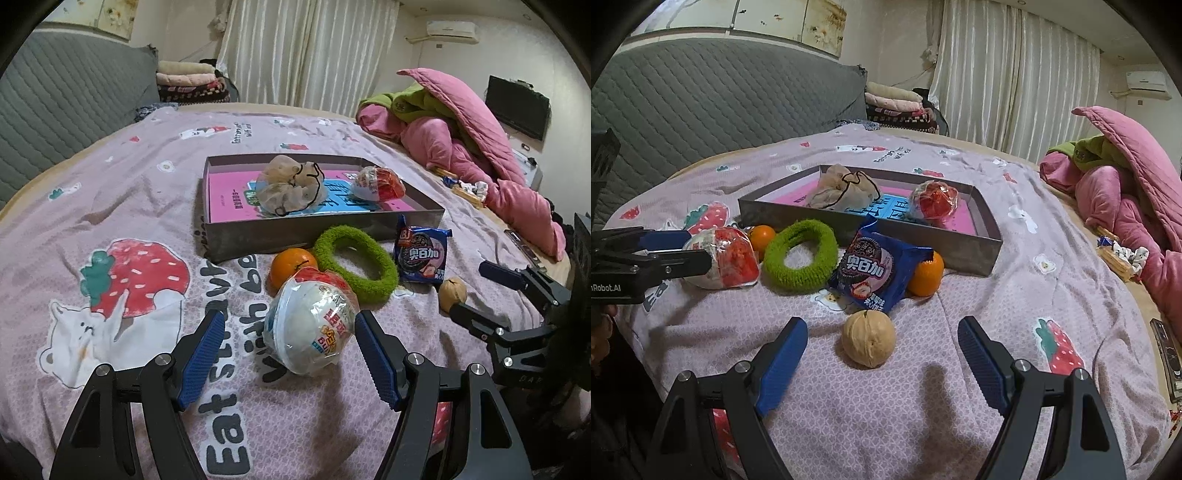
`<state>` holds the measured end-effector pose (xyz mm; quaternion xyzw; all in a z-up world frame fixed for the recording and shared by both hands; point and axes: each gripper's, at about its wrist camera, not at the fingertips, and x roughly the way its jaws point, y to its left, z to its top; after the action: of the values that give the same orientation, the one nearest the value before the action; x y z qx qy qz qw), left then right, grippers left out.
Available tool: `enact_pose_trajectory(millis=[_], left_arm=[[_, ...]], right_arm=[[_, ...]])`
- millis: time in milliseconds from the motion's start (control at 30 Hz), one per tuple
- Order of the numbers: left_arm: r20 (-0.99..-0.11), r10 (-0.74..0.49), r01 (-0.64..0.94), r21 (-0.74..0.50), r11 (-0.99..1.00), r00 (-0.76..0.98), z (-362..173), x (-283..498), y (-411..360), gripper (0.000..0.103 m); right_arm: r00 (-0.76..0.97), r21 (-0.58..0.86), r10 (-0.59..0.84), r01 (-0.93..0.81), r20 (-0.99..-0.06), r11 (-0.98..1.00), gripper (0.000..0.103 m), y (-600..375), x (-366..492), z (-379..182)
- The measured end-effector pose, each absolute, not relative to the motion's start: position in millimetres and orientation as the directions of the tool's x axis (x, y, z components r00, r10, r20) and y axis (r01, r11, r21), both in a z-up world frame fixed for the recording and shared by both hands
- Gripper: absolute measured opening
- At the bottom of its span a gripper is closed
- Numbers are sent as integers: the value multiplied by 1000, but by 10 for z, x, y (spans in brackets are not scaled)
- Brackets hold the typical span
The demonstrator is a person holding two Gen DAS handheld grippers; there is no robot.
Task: Organize objects
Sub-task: 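Move the right tool to the walnut while the left tool reaches the large white egg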
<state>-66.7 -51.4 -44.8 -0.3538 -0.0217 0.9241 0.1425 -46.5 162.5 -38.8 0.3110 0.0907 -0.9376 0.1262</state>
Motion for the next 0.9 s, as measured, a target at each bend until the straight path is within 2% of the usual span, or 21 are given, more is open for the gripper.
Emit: enact_pose_trajectory(millis=[533, 600, 900], left_arm=[[-626, 331, -319, -136, -938, -706, -443, -768, -301, 74], [-626, 335, -328, -131, -936, -704, -452, -770, -266, 74], [-622, 344, -340, -130, -931, -704, -457, -775, -241, 74]], right_arm=[[-753, -92, -178, 302, -633, -949, 83, 1588, -528, -466], [-750, -90, -175, 298, -637, -950, 81, 1589, -542, -478], [-740, -95, -175, 307, -650, -947, 57, 1556, -599, -531]])
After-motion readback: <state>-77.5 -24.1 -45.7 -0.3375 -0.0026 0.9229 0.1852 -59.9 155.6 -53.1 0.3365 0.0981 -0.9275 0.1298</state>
